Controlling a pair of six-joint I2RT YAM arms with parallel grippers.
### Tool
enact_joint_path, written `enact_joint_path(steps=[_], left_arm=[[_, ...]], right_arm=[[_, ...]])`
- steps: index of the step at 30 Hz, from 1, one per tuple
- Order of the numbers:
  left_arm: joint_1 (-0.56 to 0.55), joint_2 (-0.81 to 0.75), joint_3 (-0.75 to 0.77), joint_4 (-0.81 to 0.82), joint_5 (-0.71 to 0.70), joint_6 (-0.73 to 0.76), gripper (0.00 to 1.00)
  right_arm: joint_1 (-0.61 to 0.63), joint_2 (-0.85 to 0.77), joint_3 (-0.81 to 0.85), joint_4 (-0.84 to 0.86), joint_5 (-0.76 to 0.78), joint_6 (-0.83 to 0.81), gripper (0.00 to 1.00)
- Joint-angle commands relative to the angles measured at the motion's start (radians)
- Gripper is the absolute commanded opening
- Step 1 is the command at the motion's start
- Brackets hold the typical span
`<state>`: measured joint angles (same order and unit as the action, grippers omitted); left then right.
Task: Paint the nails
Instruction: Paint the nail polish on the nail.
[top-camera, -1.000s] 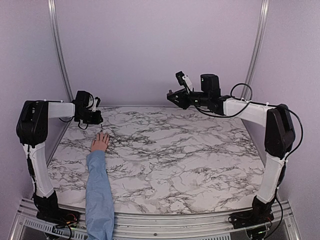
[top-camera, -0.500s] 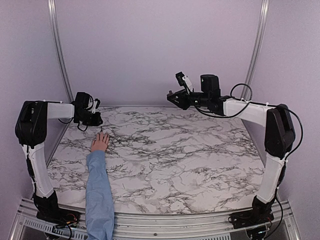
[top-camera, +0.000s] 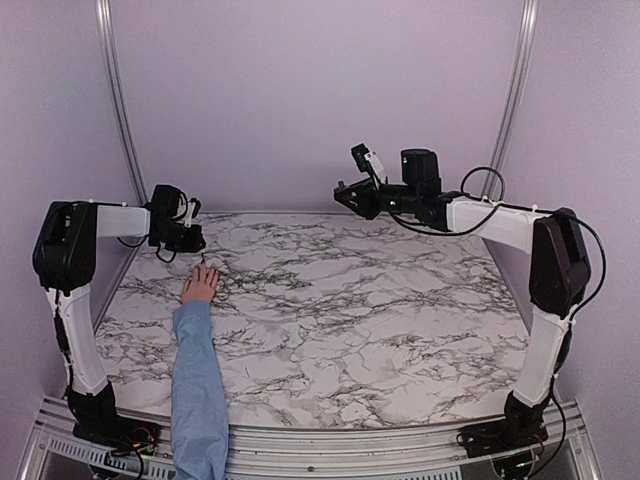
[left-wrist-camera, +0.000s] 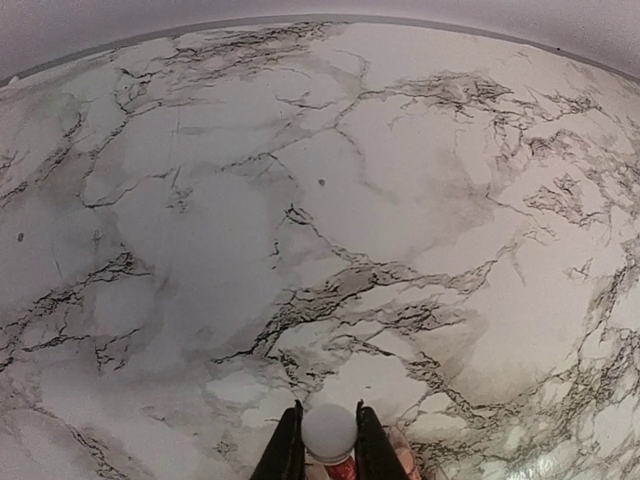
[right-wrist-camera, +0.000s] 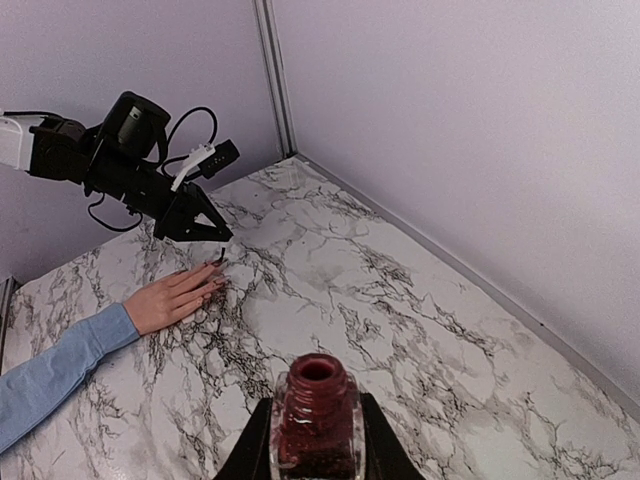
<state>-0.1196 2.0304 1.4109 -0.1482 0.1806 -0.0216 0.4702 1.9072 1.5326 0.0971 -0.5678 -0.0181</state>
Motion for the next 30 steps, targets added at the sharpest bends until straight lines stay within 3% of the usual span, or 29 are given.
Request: enact_joint_path(steps=[1, 30], left_arm=[[0.005, 0.027, 0.035, -0.028, -0.014, 0.004, 0.0], [0.005, 0.071, 0.135, -0.062, -0.034, 0.0, 0.0]], right_arm=[[-0.009, -0.013, 0.032, 0.021, -0.007, 0.011, 0.0], [-0.017, -0.006, 0.045, 0.023, -0.01, 0.012, 0.0]])
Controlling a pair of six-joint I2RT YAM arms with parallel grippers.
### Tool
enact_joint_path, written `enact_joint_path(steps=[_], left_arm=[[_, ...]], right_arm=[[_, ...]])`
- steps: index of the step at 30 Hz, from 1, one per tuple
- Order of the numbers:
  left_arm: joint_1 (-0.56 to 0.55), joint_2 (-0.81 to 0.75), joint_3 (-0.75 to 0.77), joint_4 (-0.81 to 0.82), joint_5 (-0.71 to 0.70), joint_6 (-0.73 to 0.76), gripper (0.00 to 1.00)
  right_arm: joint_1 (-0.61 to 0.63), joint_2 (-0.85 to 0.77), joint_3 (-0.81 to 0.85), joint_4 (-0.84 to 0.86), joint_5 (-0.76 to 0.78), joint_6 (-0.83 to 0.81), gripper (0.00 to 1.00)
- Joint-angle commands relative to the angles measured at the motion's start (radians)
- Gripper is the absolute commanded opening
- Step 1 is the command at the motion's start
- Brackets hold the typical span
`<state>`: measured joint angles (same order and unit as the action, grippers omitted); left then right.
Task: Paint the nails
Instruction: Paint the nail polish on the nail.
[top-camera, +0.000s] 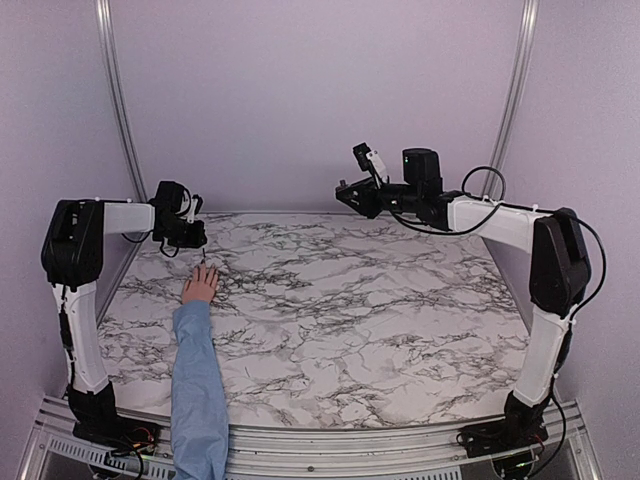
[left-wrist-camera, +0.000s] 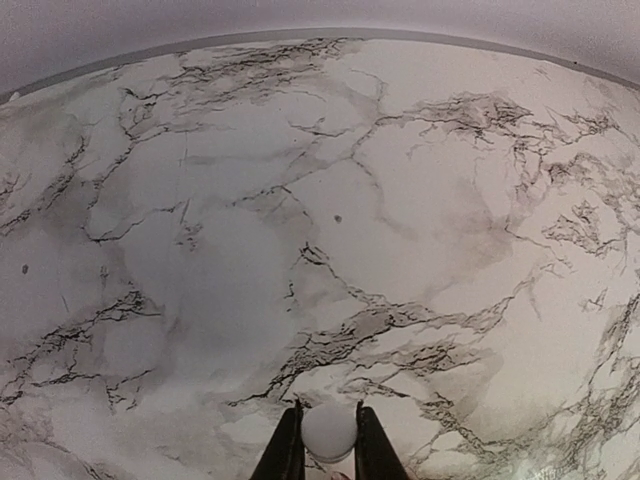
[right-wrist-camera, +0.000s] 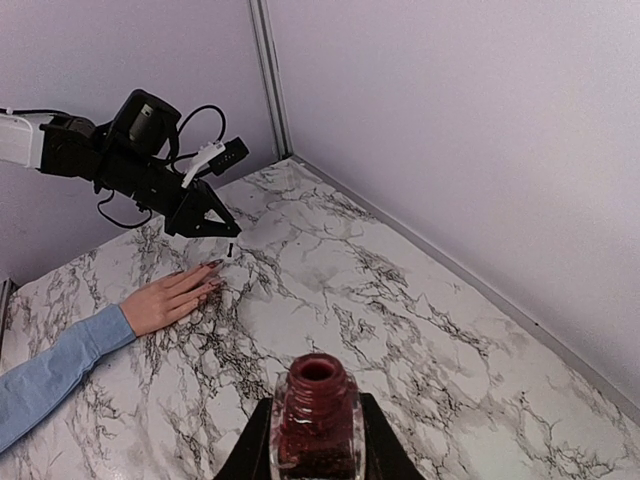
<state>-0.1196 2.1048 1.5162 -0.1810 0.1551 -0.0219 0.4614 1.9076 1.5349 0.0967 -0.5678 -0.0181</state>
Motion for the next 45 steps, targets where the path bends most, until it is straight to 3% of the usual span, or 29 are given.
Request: enact_joint_path(steps=[1, 19, 45], left_arm=[[0.005, -0.009, 0.029, -0.029, -0.007, 0.0, 0.0], [0.005, -0.132, -0.119, -0.006, 0.042, 0.013, 0.0], [0.005, -0.058, -0.063, -0.004, 0.05, -0.001, 0.0]], right_arm=[[-0.009, -0.008, 0.04, 0.025, -0.01, 0.012, 0.0], [-0.009, -0.053, -0.016, 0.039, -0.024, 0.012, 0.0], [-0.008, -0.035, 0.009, 0.022, -0.018, 0.012, 0.0]])
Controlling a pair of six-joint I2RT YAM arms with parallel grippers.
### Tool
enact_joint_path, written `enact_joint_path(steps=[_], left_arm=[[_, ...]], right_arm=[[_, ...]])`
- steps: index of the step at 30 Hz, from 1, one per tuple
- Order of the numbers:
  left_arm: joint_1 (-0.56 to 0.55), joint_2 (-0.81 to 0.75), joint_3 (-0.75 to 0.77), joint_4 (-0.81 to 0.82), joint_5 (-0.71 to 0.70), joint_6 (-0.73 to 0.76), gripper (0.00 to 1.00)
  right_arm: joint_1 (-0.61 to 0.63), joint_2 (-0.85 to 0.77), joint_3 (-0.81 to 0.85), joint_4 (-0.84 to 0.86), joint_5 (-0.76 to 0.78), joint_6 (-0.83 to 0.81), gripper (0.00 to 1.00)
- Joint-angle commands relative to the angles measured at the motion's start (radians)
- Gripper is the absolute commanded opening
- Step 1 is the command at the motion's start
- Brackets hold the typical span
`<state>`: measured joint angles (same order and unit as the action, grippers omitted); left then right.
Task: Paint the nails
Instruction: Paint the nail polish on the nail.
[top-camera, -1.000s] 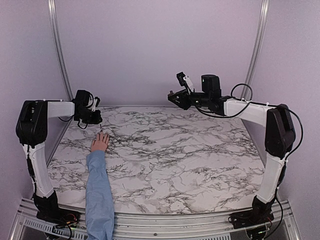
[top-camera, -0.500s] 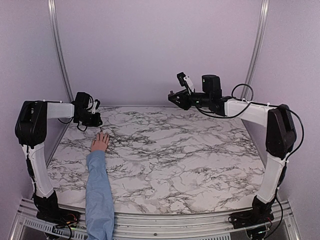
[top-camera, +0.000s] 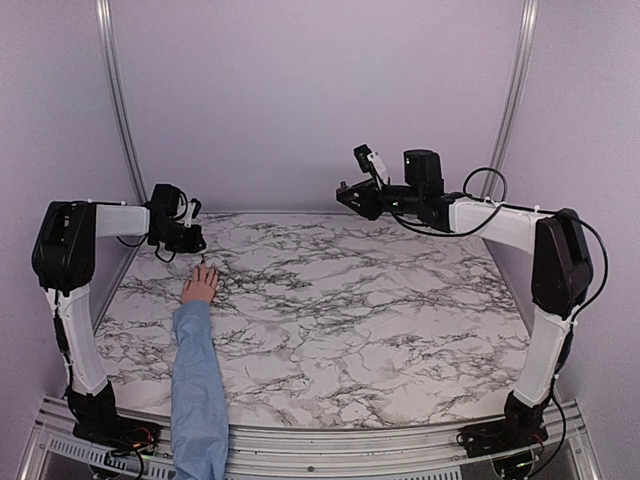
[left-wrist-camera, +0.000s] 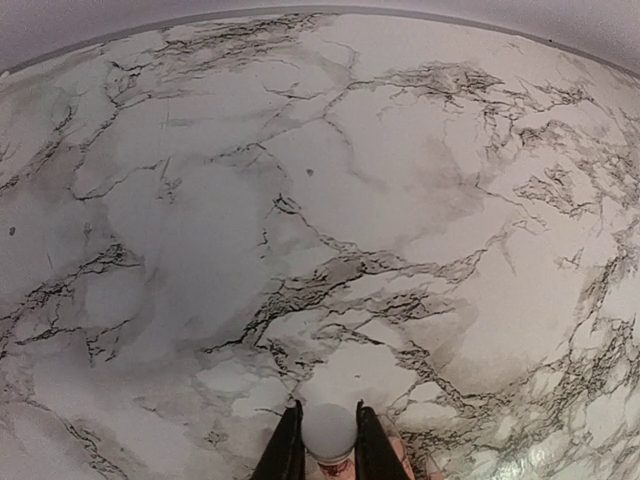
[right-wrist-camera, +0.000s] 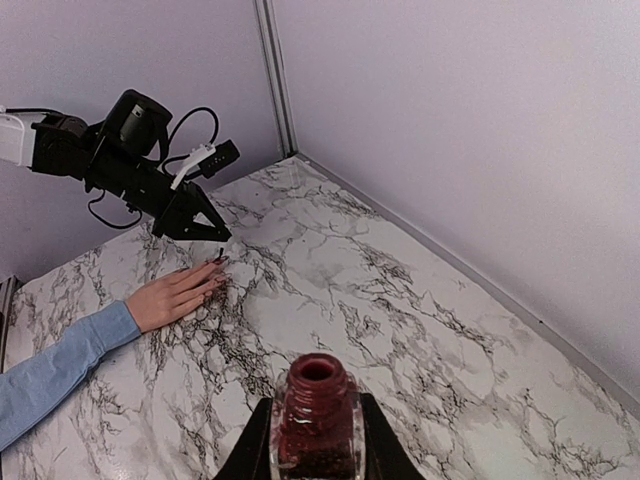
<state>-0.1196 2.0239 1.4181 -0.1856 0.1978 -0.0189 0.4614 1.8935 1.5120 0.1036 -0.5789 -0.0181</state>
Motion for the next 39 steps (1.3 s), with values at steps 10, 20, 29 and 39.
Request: enact_joint_path(steps=[10, 20, 29, 39], left_arm=[[0.005, 0.046, 0.057, 0.001, 0.005, -0.007, 0.0], [0.009, 0.063, 0.064, 0.001, -0.002, -0.006, 0.0], [0.015, 0.075, 0.089, -0.003, -0.029, -0.006, 0.0], [0.024, 0.064, 0.112, -0.008, -0.031, -0.016, 0.0]], right_arm=[[-0.008, -0.014, 0.042, 0.012, -0.004, 0.01, 0.0], [-0.008, -0.01, 0.05, 0.004, 0.0, 0.005, 0.0], [-0.009, -0.01, 0.054, 0.002, 0.0, 0.006, 0.0], [-0.009, -0.01, 0.057, 0.003, -0.002, 0.007, 0.0]])
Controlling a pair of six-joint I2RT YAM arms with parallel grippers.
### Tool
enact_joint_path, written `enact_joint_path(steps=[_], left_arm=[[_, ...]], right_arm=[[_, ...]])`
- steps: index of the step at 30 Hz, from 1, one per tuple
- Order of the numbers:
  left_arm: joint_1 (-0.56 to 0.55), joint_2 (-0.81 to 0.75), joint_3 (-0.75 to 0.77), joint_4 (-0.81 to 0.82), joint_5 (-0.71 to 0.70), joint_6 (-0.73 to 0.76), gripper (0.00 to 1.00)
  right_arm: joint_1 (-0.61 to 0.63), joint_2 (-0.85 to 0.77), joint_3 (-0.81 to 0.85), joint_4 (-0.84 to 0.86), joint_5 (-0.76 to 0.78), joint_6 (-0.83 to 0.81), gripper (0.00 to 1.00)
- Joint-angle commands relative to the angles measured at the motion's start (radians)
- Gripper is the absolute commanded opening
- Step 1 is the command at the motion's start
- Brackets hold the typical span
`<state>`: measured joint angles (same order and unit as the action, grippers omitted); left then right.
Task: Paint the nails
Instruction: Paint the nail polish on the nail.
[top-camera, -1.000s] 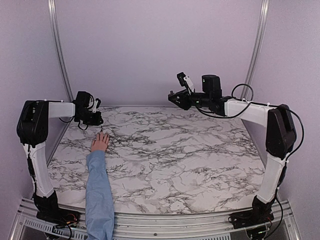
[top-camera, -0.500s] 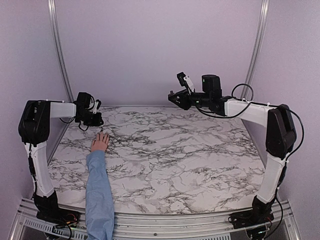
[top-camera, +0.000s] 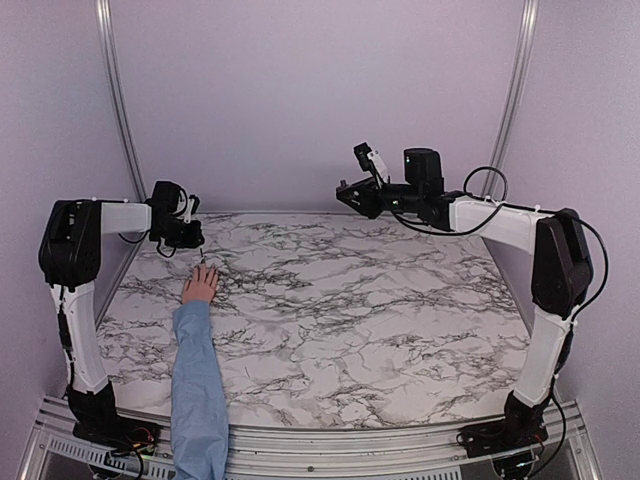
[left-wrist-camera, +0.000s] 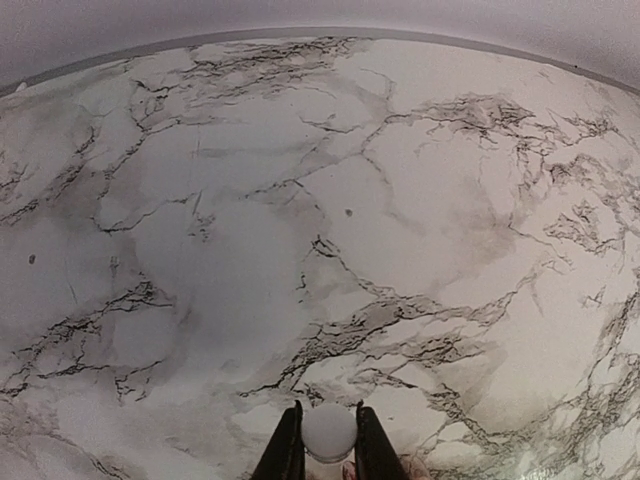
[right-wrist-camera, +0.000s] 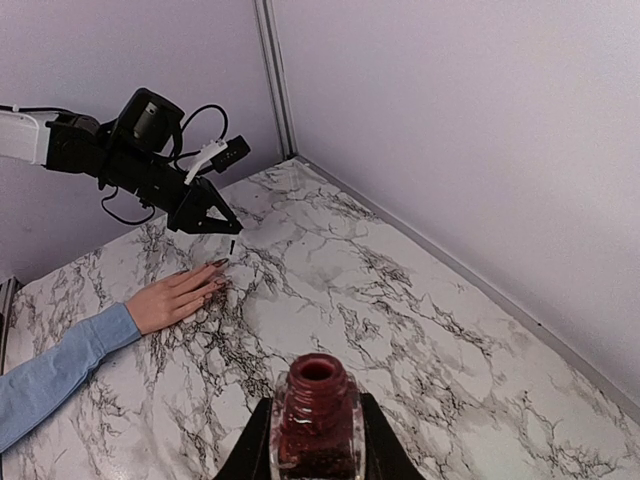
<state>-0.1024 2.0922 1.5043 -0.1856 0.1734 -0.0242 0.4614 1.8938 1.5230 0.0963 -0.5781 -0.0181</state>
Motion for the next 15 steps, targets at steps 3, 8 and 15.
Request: enact_joint_path(steps=[3, 8, 15], left_arm=[[0.009, -0.031, 0.011, -0.008, -0.001, -0.01, 0.0], [0.007, -0.077, -0.031, -0.005, 0.031, -0.008, 0.0], [0.001, -0.113, -0.083, 0.008, 0.065, -0.008, 0.0]], right_arm=[[-0.009, -0.014, 0.042, 0.015, -0.006, 0.006, 0.0], [-0.009, -0.026, 0.026, 0.023, -0.012, 0.01, 0.0], [-0.008, -0.042, 0.005, 0.03, -0.016, 0.012, 0.0]])
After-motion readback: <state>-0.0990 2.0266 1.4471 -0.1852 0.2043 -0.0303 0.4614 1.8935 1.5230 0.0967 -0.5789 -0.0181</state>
